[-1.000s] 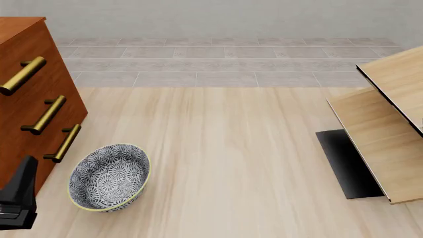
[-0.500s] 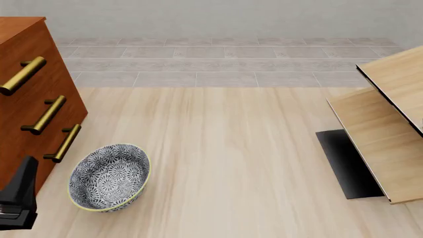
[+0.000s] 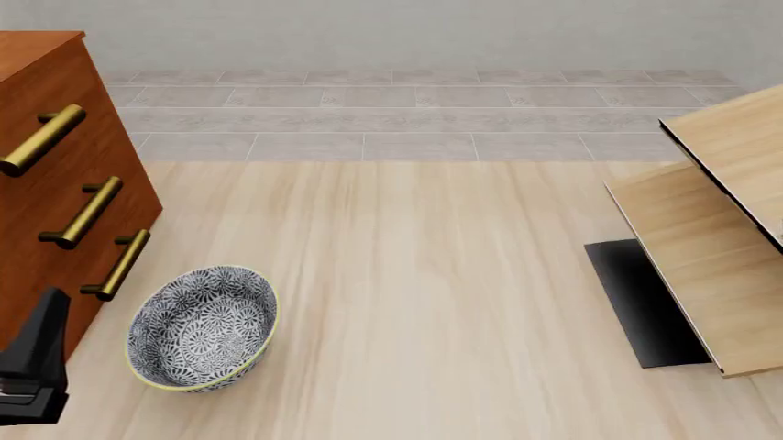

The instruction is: Put the wine bottle on the wine rack.

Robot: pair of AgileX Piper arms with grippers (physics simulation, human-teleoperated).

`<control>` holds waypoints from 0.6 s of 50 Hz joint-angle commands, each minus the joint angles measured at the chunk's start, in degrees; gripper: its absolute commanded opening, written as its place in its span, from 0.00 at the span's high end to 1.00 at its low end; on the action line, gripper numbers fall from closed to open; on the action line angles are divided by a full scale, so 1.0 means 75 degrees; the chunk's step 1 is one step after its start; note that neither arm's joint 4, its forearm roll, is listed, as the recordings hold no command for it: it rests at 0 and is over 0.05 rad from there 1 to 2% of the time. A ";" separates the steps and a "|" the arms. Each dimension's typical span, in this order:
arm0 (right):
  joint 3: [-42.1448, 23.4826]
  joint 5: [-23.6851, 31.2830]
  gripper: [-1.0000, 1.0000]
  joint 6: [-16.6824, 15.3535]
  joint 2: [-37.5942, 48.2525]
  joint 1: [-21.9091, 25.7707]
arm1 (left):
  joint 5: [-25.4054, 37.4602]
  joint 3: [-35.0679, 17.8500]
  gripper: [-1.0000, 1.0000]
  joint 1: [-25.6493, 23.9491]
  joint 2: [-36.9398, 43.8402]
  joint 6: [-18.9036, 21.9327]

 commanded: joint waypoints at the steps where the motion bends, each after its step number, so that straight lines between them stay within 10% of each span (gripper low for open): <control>1: 0.0128 0.0231 0.00 0.0190 -0.0060 0.0141 | 0.0010 -0.0027 0.00 0.0014 0.0000 -0.0013; 30: -0.0612 0.1026 0.00 0.0306 -0.0672 0.0109 | 0.0144 -0.0257 0.00 -0.0014 0.0000 -0.0095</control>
